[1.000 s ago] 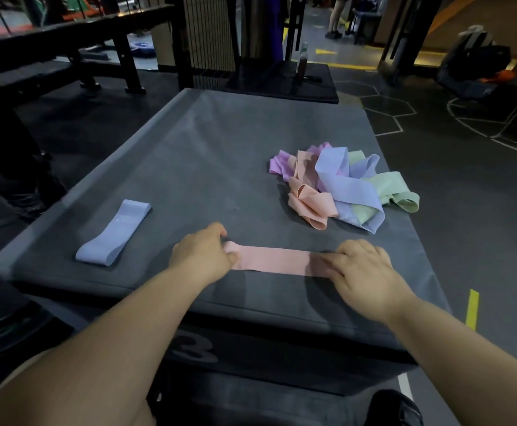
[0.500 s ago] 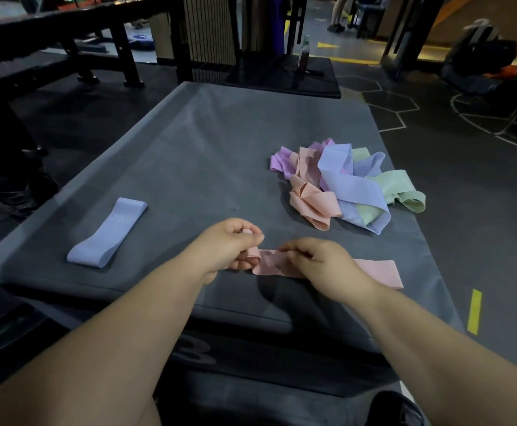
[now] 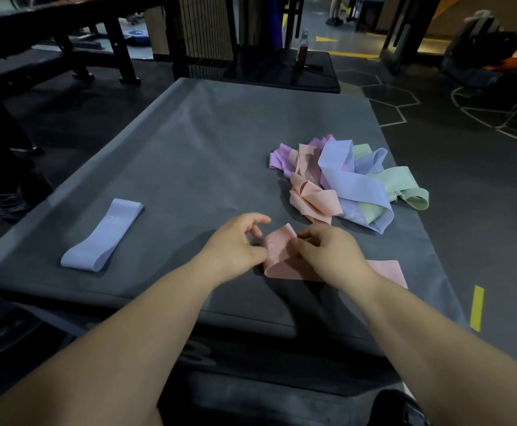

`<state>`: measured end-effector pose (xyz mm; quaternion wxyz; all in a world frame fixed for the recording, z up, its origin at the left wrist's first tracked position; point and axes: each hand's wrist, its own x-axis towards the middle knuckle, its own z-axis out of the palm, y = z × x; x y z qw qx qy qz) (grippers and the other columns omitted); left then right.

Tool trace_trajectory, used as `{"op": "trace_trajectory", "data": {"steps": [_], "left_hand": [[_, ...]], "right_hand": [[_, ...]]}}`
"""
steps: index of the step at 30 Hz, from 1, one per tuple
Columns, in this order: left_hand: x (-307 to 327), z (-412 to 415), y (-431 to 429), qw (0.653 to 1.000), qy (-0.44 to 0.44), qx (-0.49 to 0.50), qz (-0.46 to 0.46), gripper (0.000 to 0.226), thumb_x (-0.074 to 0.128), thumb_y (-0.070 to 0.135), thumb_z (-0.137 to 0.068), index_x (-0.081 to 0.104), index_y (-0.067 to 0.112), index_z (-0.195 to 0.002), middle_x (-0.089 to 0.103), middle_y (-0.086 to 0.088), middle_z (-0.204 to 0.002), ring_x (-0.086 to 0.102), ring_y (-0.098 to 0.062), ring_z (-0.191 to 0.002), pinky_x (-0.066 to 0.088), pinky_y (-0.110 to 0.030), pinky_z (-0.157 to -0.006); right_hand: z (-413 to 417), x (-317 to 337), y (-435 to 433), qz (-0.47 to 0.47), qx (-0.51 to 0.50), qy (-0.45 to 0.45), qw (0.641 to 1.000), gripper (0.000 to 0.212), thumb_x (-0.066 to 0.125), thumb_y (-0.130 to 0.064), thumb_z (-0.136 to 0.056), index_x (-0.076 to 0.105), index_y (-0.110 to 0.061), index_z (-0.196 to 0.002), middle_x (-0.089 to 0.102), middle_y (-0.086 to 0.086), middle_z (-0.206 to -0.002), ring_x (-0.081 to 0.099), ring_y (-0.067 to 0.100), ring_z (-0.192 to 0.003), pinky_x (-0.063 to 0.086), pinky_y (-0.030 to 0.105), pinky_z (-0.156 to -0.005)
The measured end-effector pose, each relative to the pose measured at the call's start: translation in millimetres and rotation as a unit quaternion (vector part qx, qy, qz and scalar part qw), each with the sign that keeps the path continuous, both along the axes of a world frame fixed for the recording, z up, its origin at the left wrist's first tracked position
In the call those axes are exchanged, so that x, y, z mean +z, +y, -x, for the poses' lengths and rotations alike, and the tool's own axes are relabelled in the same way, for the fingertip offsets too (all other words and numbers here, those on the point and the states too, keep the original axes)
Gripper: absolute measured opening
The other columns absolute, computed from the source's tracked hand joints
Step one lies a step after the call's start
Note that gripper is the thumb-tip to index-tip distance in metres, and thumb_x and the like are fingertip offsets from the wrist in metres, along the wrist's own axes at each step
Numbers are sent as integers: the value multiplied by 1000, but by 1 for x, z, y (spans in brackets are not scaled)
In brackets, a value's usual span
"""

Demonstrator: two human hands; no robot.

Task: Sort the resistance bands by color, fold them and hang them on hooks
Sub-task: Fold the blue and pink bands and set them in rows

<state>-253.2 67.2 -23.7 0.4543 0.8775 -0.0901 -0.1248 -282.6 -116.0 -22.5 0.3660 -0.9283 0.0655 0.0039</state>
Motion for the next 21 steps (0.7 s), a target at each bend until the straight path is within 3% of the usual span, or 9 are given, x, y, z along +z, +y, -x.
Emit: {"op": "trace_trajectory", "data": {"steps": [1, 3, 5, 11, 16, 21], "left_hand": [[-2, 1, 0, 1000, -12, -17, -20, 63, 78, 26, -73, 51, 36, -129, 55, 15, -110, 54, -3, -92, 42, -17, -83], [-8, 2, -3, 997, -20, -58, -43, 89, 83, 47, -57, 43, 38, -137, 54, 16, -121, 48, -9, -119, 40, -29, -104], [-10, 7, -9, 992, -39, -84, -86, 98, 84, 49, -57, 37, 38, -142, 54, 12, -130, 40, -15, -129, 35, -40, -109], [-10, 11, -27, 978, -118, -87, -150, 82, 75, 40, -75, 32, 34, -145, 56, 13, -126, 40, -19, -125, 34, -42, -107], [-14, 12, -42, 977, -139, -87, -139, 80, 77, 47, -74, 36, 34, -142, 56, 14, -127, 41, -16, -124, 34, -37, -106], [-16, 14, -55, 973, -156, -101, -135, 76, 79, 46, -73, 42, 32, -138, 57, 12, -126, 43, -15, -124, 36, -37, -106]], "right_hand": [[0, 1, -3, -9, -5, 1, 1000, 6, 65, -32, -87, 66, -29, -81, 70, -10, -80, 64, 13, -83, 47, 28, -72], [0, 3, -9, -29, -13, 10, 999, 4, 68, -32, -84, 68, -28, -84, 70, -10, -79, 64, 12, -83, 49, 29, -74], [2, 4, -15, -47, -20, 17, 999, 5, 69, -32, -82, 69, -27, -85, 71, -8, -81, 65, 12, -83, 50, 30, -77], [11, 13, -42, -45, -57, 20, 997, 7, 63, -20, -85, 69, -19, -81, 69, -2, -78, 60, 16, -82, 44, 23, -68], [19, 13, -74, -45, -103, 23, 993, 10, 63, -14, -83, 67, -15, -74, 68, 0, -72, 67, 27, -84, 51, 34, -79], [28, 12, -105, -28, -136, 35, 990, 13, 64, -14, -82, 67, -16, -69, 65, -3, -64, 66, 28, -76, 51, 33, -74]]}}
